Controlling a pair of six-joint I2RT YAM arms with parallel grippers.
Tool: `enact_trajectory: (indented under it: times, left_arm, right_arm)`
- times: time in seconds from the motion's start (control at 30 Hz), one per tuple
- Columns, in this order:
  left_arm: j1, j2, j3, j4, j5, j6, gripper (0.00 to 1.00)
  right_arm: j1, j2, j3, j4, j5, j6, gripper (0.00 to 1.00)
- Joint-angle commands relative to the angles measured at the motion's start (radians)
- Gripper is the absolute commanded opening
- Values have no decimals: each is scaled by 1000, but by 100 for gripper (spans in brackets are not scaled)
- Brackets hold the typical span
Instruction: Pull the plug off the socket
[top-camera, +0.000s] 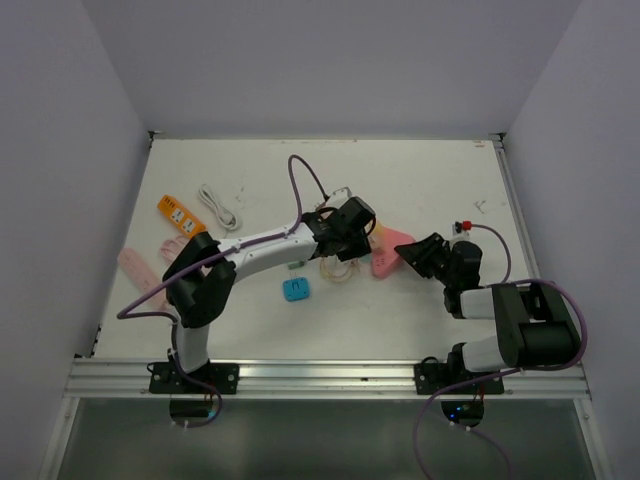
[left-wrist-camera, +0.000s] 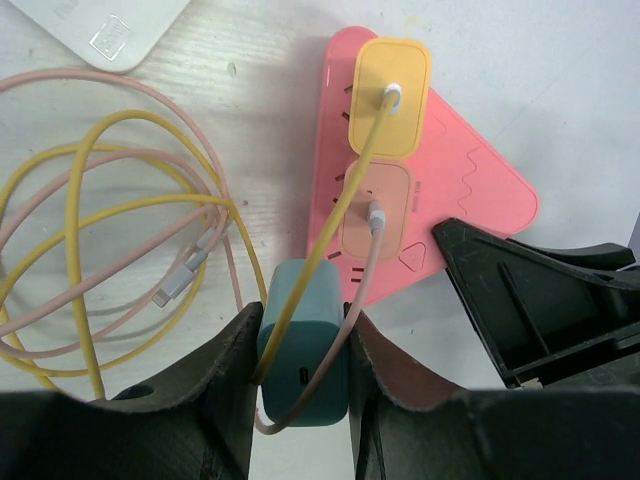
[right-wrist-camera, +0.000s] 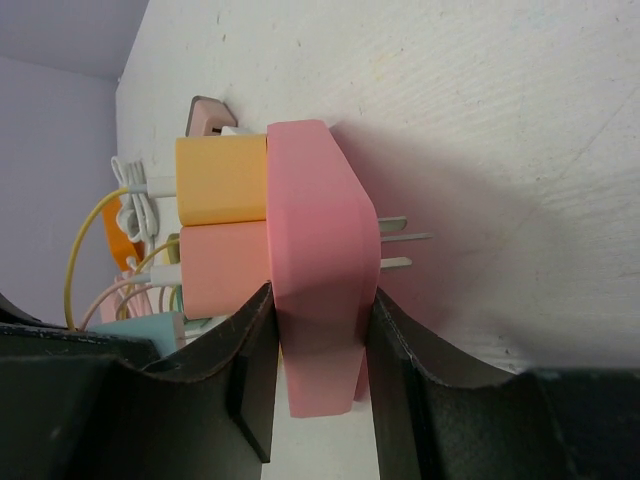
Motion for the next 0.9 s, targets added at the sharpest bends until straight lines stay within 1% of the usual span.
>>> enact_trajectory:
  times: [0.0,0.03,0.07,0.1,0.13,0.2,0.23,0.3,0.37,0.4,0.5,0.57,0.7,0.73,0.77,0.8,0.87]
  left_arm:
    - [11,-11,52,-67,2,44,0]
    - [11,-6,49,-61,11,49,0]
    - [11,-5,46,-55,34,62,4]
    - [11,1,41,-40,47,69,9]
    - [11,3,29,-37,57,72,16]
    - [11,1,14,-32,71,78,24]
    - [11,-3,-2,-32,71,81,31]
    - [11,-20,-17,-23,68,89,36]
    - [13,-38,-43,-14,61,98,39]
    - [14,-54,-51,-9,54,99,42]
    - [22,-69,-72,-15,31,109,43]
    - [31,-71,-98,-3,47,121,43]
    - [40,-86,-152,25,56,126,50]
    - [39,-94,-160,28,54,124,57]
    - [39,-103,-166,31,51,125,61]
    - [40,-124,-178,35,48,127,72]
    - [40,-150,-186,37,31,133,83]
  right_arm:
    - [-15,28,-12,-150,156,-81,0]
    - [-15,29,-12,-146,152,-83,0]
    - [-15,32,-12,-144,151,-84,0]
    - [-15,32,-12,-143,148,-84,0]
    - [-15,32,-11,-143,146,-84,0]
    - [-15,35,-8,-141,140,-89,0]
    - [-17,38,-8,-140,136,-89,0]
    - [-17,46,-5,-138,132,-89,0]
    - [-17,48,-2,-138,128,-89,0]
    - [-15,54,0,-140,128,-89,0]
    - [-17,55,3,-141,125,-91,0]
    - [-15,58,4,-144,122,-92,0]
    - [-15,60,9,-149,119,-92,0]
    - [-15,60,9,-149,119,-94,0]
    - [-15,60,9,-149,119,-94,0]
    - [-15,60,9,-149,119,-94,0]
    - [-17,61,11,-150,119,-94,0]
